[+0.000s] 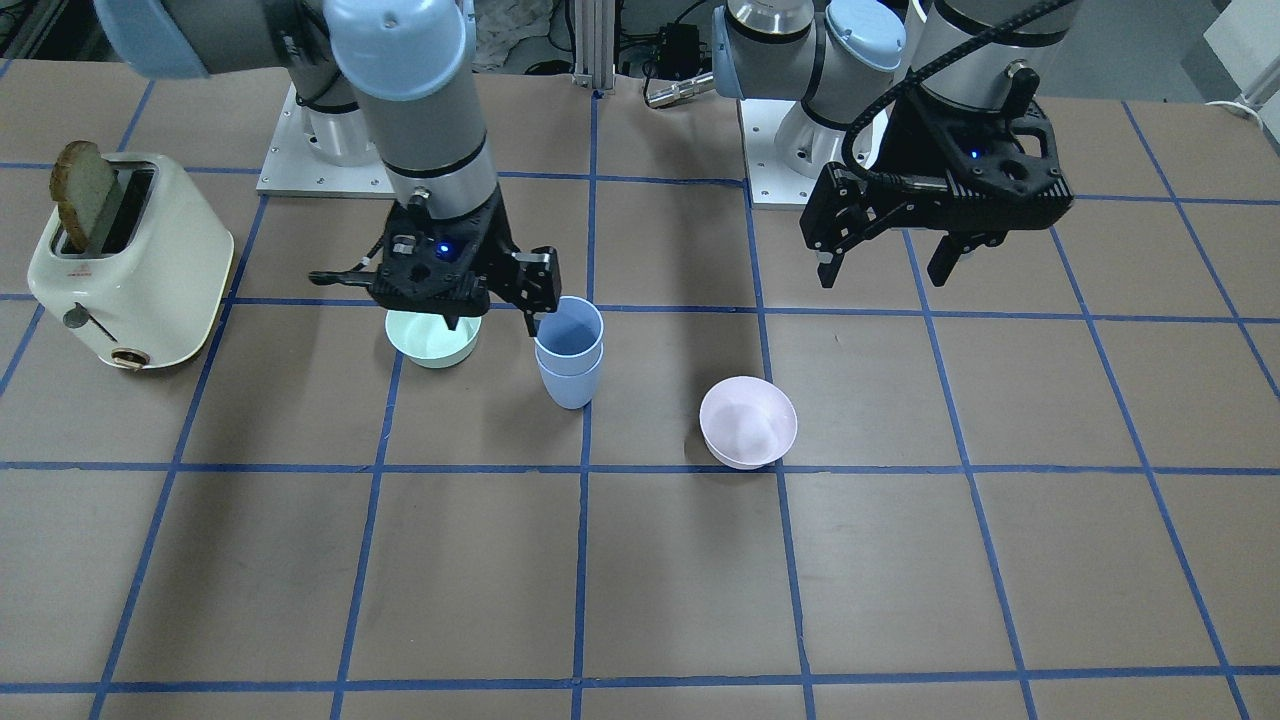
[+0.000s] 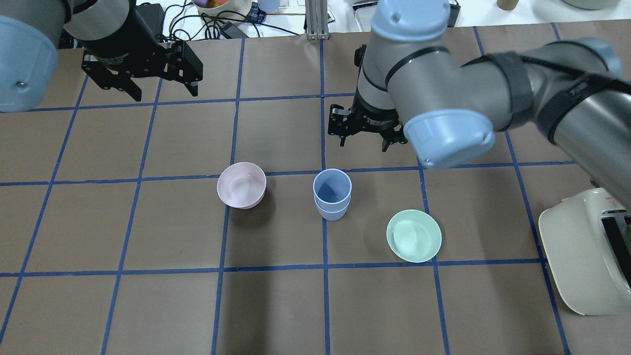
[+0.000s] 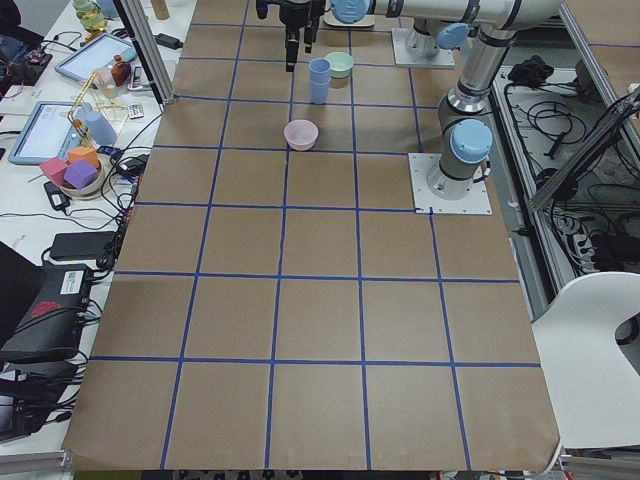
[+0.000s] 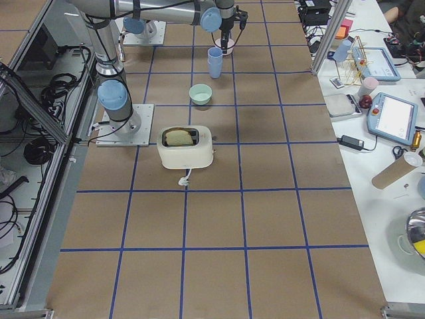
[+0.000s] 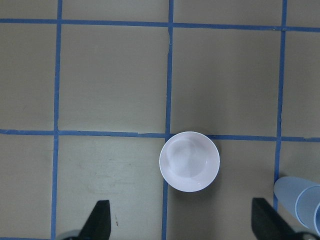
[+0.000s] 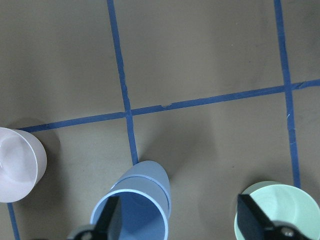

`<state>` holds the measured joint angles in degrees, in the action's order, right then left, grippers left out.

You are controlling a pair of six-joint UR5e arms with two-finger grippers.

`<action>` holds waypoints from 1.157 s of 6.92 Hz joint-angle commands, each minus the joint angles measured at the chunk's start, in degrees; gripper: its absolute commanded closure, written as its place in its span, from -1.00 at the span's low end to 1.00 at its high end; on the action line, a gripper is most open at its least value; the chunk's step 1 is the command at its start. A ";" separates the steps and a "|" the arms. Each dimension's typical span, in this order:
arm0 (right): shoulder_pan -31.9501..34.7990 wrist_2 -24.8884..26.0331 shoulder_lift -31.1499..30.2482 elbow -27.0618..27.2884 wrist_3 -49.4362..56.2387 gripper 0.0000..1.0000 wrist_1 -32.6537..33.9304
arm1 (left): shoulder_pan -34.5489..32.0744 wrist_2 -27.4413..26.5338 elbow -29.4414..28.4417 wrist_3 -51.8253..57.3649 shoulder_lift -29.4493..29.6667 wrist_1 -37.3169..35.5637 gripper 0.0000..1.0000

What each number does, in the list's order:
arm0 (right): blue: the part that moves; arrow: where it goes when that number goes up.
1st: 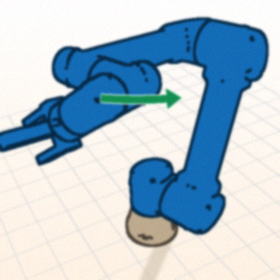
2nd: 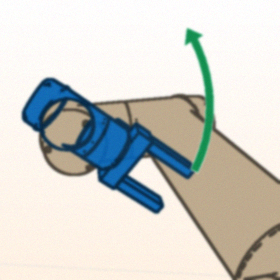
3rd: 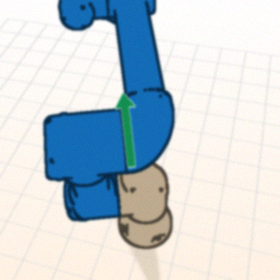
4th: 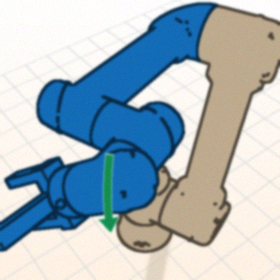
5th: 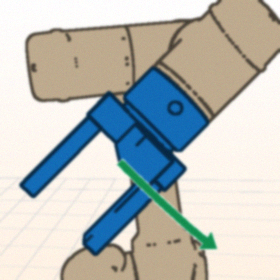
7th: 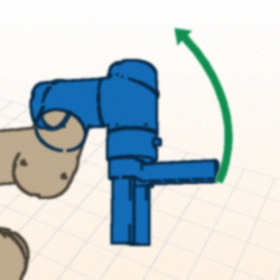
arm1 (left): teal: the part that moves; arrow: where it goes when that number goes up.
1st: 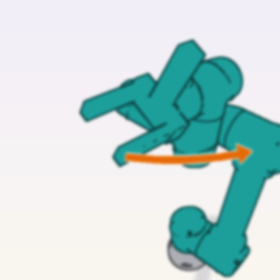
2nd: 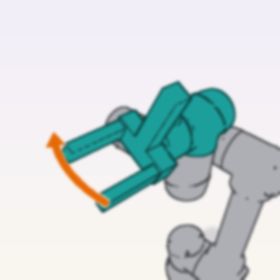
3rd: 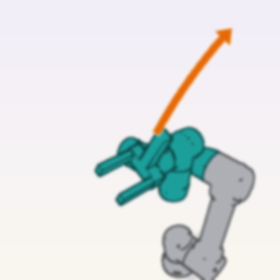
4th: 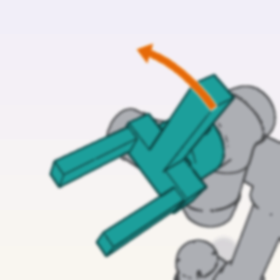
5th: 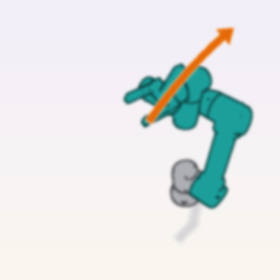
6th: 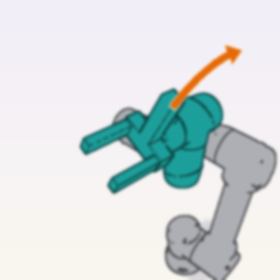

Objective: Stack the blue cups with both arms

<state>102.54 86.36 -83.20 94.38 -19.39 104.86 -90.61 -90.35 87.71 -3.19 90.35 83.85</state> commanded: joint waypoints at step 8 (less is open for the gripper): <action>-14.56 1.10 -4.07 -10.63 24.67 -0.93 -19.08 | -0.01 0.00 0.00 -0.06 0.00 0.44 -1.00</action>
<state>88.03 87.53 -87.25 83.28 5.39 85.52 -90.62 -90.36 87.71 -3.24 90.35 84.09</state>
